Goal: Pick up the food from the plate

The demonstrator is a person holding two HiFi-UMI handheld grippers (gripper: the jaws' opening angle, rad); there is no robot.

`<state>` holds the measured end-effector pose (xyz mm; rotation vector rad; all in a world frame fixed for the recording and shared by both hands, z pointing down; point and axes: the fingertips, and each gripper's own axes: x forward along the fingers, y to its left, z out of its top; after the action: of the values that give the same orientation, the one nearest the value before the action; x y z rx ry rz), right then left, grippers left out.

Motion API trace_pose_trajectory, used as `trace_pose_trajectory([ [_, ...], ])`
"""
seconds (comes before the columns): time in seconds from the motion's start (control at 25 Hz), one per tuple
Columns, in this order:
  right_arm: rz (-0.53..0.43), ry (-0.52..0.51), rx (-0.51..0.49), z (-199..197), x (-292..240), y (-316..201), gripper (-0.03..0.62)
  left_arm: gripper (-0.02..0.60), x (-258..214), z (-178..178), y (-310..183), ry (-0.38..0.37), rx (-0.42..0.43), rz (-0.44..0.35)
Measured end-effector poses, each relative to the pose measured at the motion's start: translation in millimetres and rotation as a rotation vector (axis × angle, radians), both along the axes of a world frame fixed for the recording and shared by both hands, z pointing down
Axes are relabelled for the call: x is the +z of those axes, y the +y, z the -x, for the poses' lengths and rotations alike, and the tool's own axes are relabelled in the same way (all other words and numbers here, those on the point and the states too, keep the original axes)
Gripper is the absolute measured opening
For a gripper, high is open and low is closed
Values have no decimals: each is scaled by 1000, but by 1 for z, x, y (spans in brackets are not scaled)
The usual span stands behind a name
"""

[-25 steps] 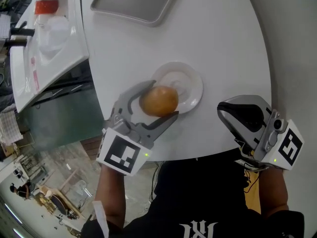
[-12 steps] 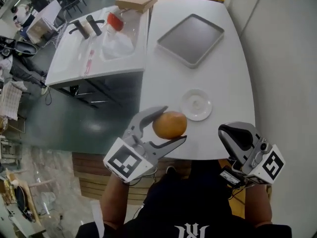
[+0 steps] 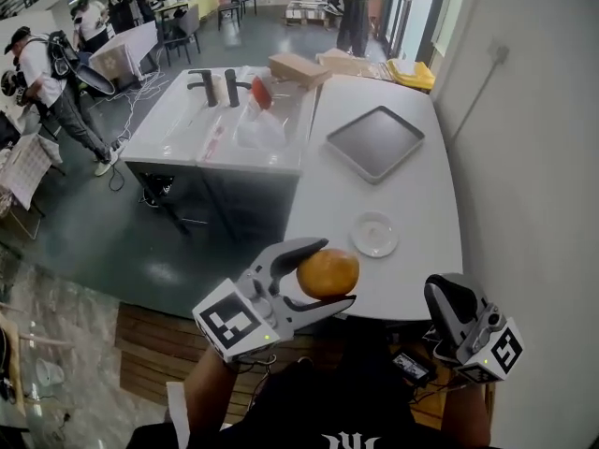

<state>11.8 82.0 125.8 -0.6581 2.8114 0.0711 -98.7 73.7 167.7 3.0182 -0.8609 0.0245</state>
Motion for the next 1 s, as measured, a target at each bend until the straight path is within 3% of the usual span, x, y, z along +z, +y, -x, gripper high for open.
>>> trace_pose_trajectory([
  [0.32,-66,71,24,-7,-20,46,3,364,-47,-6,44,166,92,4],
  [0.6,-31,9,18,-33,-31,50,3,364,-76,-32,59,174,161,-20],
  [1.0,31,21,-67,-60,-25,53,3,364,-63,-75,58,105,125,31],
])
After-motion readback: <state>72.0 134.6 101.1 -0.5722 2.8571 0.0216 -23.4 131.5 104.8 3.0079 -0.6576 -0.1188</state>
